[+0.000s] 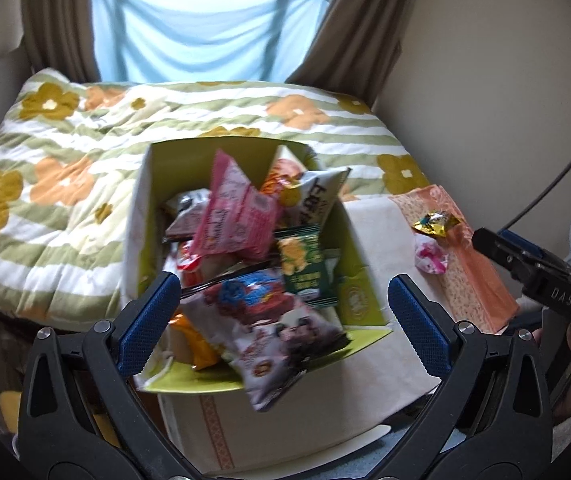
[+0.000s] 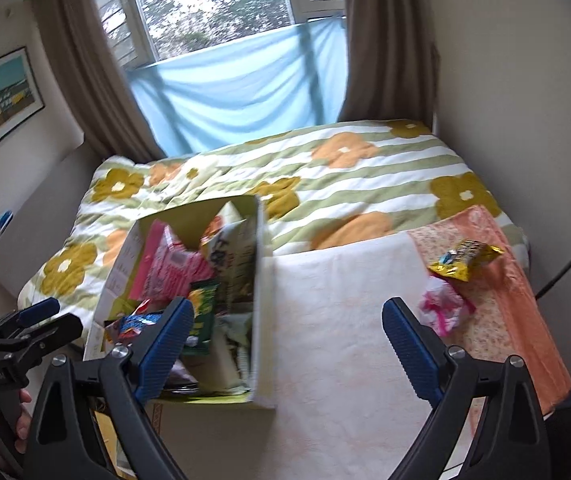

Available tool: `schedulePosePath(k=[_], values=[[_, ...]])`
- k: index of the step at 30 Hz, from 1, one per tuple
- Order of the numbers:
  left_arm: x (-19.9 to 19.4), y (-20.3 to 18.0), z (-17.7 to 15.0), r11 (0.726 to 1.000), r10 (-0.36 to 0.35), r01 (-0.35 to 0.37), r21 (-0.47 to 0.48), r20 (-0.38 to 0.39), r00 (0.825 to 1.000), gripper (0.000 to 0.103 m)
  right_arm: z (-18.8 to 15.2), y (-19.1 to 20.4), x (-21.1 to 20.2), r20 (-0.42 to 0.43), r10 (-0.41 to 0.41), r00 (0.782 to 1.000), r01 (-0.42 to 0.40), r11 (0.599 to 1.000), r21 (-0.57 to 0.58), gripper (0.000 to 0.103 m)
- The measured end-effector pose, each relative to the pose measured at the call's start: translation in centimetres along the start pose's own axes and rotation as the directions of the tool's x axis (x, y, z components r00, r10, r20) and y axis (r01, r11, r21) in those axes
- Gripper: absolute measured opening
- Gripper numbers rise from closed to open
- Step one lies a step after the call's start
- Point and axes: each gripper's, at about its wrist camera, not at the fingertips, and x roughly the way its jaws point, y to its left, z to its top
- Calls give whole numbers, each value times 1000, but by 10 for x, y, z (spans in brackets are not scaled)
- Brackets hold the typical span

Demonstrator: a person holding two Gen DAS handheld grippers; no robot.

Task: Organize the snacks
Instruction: 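Move both tools back toward the gold and pink packets on the sheet, then grasp the pink-and-white packet with the left gripper while the right grasps the gold candy packet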

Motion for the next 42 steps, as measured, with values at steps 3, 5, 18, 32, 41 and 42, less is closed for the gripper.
schedulePosePath(k=[3, 5, 18, 32, 41, 42], values=[[8, -28, 6, 1000, -16, 16, 22, -1, 1000, 103, 7, -31, -5, 14, -22, 1000, 21, 999, 32, 94], [15, -49, 10, 999, -30, 30, 26, -1, 1000, 103, 12, -54, -5, 15, -31, 999, 30, 998, 47, 94], [123, -194, 28, 999, -38, 38, -7, -99, 994, 103, 44, -222, 27, -105, -39, 994, 40, 999, 14, 94], [255, -276, 2, 998, -38, 19, -66, -299, 954, 103, 76, -285, 147, -294, 33, 955, -119, 953, -279, 94], [329, -284, -14, 996, -50, 20, -83, -381, 923, 103, 63, -276, 233, -485, 33, 874, -245, 892, -381, 94], [334, -283, -14, 996, -50, 18, -86, -386, 921, 103, 62, -276, 240, -495, 17, 869, -244, 885, -398, 94]])
